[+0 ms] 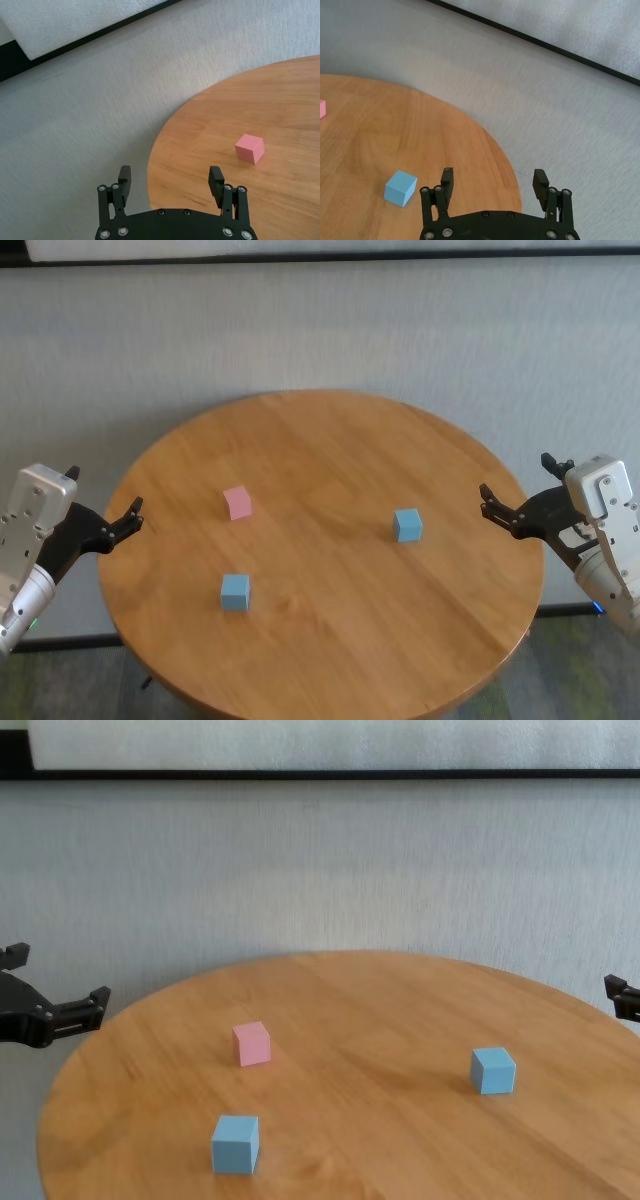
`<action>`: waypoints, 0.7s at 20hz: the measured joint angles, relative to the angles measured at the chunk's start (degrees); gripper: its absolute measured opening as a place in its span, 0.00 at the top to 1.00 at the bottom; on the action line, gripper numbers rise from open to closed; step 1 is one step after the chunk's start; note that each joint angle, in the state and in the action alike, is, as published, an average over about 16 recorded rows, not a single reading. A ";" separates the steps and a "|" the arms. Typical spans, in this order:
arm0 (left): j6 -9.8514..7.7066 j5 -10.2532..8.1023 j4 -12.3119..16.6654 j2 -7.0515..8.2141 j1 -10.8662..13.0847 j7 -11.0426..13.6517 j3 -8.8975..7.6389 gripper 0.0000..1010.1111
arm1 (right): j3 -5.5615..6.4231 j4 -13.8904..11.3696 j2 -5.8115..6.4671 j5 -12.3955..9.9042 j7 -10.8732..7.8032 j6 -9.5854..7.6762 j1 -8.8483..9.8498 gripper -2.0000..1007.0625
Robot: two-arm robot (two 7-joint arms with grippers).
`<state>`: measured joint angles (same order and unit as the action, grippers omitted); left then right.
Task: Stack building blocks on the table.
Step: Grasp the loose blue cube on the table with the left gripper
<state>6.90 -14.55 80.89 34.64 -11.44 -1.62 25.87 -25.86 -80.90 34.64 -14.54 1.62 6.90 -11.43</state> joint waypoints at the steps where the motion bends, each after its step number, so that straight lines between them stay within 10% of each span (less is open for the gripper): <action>1: 0.00 0.00 0.00 0.00 0.00 0.00 0.00 0.01 | 0.00 0.00 0.00 0.00 0.00 0.00 0.00 0.01; 14: 0.00 0.00 0.00 0.00 0.00 0.00 0.00 0.01 | 0.00 0.00 0.00 0.00 0.00 0.00 0.00 0.01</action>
<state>6.90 -14.55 80.89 34.64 -11.44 -1.62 25.87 -25.86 -80.90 34.64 -14.54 1.62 6.90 -11.43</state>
